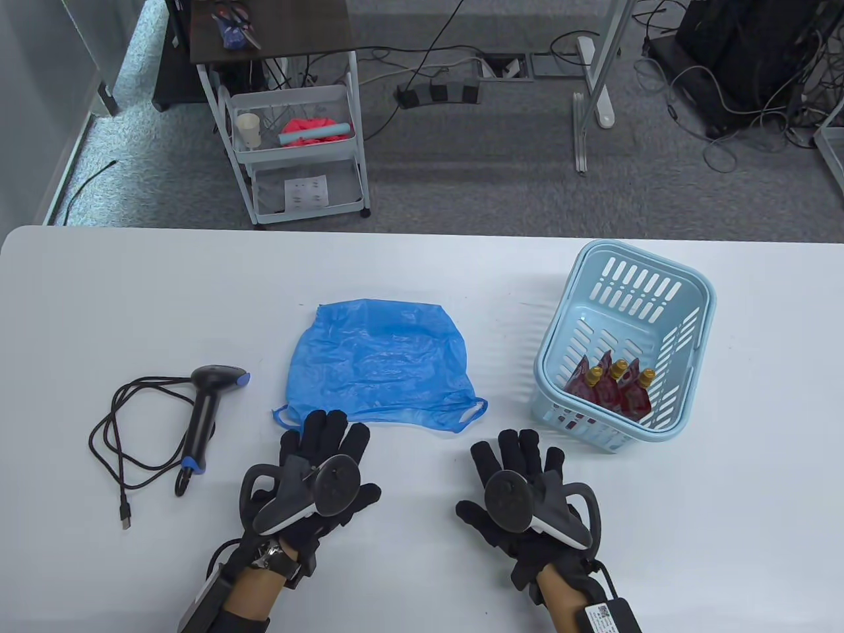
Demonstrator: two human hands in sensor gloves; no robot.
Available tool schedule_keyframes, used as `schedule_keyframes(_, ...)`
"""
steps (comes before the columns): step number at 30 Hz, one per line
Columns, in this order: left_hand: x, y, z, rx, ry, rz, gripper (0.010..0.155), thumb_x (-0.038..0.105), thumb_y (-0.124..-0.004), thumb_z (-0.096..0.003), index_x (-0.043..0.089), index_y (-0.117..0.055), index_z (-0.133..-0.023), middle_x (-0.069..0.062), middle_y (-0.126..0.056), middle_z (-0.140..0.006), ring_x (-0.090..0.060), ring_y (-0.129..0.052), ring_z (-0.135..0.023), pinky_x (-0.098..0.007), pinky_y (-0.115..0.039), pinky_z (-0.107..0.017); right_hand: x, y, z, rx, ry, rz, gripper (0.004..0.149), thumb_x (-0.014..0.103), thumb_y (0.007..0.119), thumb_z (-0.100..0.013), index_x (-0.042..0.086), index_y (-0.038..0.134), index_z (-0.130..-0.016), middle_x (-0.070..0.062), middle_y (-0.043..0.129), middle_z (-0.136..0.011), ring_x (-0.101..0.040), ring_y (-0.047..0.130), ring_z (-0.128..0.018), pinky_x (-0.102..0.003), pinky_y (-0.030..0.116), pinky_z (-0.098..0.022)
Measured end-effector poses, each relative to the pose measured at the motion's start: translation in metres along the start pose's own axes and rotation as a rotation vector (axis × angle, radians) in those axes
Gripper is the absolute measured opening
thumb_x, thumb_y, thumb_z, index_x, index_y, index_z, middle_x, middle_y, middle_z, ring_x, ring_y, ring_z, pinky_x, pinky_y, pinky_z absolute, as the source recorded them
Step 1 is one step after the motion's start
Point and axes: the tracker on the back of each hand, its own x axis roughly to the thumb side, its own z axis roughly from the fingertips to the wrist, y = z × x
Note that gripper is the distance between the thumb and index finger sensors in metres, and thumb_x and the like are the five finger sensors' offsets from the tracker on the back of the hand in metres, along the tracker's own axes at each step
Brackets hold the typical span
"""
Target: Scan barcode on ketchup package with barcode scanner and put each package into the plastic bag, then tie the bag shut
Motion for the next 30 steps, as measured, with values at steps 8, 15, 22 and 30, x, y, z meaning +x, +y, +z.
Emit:
schedule_keyframes(8,0.017,0.034,-0.044,-0.029,0.048,-0.095,0.092,0.071,-0.072,-0.0399,0.033,-0.036,-0.116,-0.008,-0.03,-0.123,-0.041,-0.037,-0.117,-0.065,-0.047,-0.08,0.001,0.001,-0.001,0.021,-0.008,-0.021,0.083,0.062,0.064,-0.054,0.018,0.029,-0.116,-0.026,0.019,-0.119,-0.051,0.013,-0.108,-0.073,0.014,-0.072)
schedule_keyframes(15,0.029,0.033,-0.094,-0.132,0.124,-0.18,0.094,0.068,-0.076,-0.0391,0.033,-0.035,-0.116,-0.007,-0.031,-0.122,-0.04,-0.038,-0.117,-0.063,-0.047,-0.081,-0.001,0.001,-0.001,0.029,-0.008,-0.037,0.083,0.061,0.064,-0.054,0.018,0.029,-0.116,-0.026,0.019,-0.119,-0.052,0.014,-0.108,-0.072,0.014,-0.072)
schedule_keyframes(22,0.034,0.017,-0.128,-0.24,0.16,-0.194,0.095,0.063,-0.082,-0.038,0.033,-0.034,-0.115,-0.006,-0.032,-0.122,-0.038,-0.04,-0.117,-0.063,-0.05,-0.08,-0.001,0.002,-0.003,0.042,-0.009,-0.045,0.083,0.061,0.064,-0.054,0.018,0.03,-0.116,-0.026,0.02,-0.119,-0.052,0.014,-0.108,-0.072,0.014,-0.072)
schedule_keyframes(30,0.03,-0.006,-0.149,-0.313,0.222,-0.229,0.092,0.056,-0.086,-0.0385,0.034,-0.038,-0.113,-0.005,-0.034,-0.121,-0.036,-0.051,-0.114,-0.058,-0.059,-0.078,0.0,0.003,-0.003,0.055,-0.014,-0.053,0.083,0.061,0.064,-0.054,0.018,0.029,-0.116,-0.026,0.019,-0.119,-0.052,0.014,-0.108,-0.072,0.013,-0.072)
